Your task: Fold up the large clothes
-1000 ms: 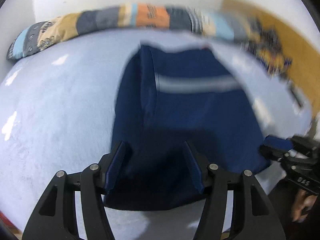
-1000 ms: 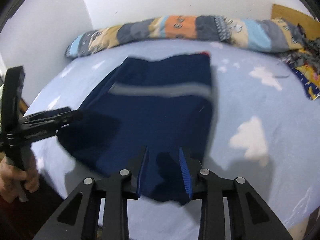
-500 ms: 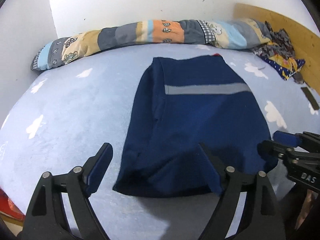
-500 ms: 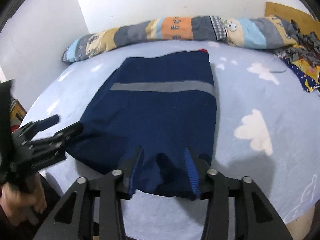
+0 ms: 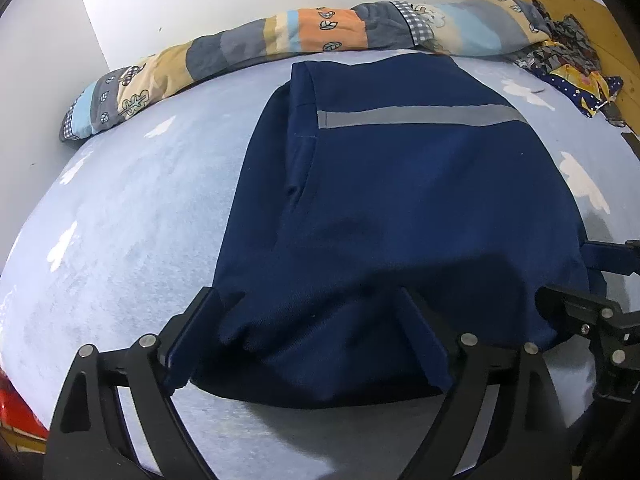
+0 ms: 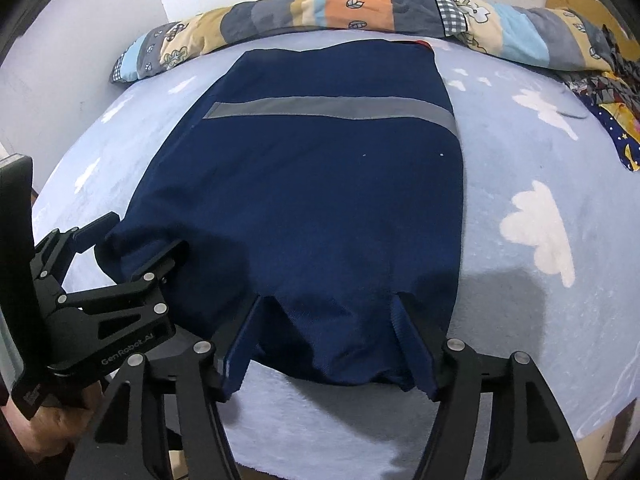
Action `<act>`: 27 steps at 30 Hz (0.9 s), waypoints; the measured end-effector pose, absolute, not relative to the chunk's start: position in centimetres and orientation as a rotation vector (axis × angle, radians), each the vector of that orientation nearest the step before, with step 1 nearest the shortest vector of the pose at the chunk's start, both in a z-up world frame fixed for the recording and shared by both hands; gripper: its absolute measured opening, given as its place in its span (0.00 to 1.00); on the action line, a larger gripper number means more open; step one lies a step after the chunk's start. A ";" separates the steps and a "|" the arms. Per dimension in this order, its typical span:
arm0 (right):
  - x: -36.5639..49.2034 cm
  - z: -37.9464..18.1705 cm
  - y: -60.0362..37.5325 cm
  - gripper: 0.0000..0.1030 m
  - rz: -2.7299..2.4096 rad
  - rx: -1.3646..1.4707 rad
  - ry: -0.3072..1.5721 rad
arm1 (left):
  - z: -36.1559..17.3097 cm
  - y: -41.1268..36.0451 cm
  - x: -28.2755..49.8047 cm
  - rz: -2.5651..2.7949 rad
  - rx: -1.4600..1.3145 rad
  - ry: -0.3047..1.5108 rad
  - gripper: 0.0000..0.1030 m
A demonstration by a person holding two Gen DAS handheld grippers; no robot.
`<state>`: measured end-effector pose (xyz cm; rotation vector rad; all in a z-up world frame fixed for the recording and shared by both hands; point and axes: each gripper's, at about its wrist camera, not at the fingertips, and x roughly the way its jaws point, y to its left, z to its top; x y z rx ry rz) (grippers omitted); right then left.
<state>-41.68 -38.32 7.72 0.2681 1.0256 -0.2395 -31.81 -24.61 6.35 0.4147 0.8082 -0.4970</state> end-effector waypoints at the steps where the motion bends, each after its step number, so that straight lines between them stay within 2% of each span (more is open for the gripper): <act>1: -41.7 7.7 -38.4 0.67 -0.241 0.272 1.029 | 6.3 -24.6 -31.8 -0.497 0.412 0.809 0.88; 6: -41.3 7.8 -38.4 0.72 -0.240 0.294 1.040 | 6.3 -24.4 -32.0 -0.500 0.409 0.808 0.90; 9: -41.4 8.1 -38.0 0.72 -0.235 0.268 1.029 | 6.4 -24.4 -31.9 -0.499 0.404 0.812 0.90; 11: -41.9 9.3 -38.0 0.68 -0.220 0.287 0.957 | 6.5 -24.4 -32.0 -0.497 0.402 0.810 0.90; 14: -42.2 10.7 -38.4 0.70 -0.233 0.301 0.879 | 6.5 -24.4 -32.2 -0.497 0.416 0.797 0.90; 18: -41.2 9.1 -39.3 0.69 -0.245 0.349 0.954 | 6.5 -24.6 -32.6 -0.502 0.450 0.768 0.90; 20: -40.8 8.2 -39.5 0.72 -0.254 0.359 0.990 | 6.5 -24.6 -32.6 -0.502 0.453 0.766 0.90; 27: -40.6 8.5 -38.6 0.72 -0.265 0.284 0.990 | 6.4 -24.7 -32.6 -0.500 0.450 0.769 0.90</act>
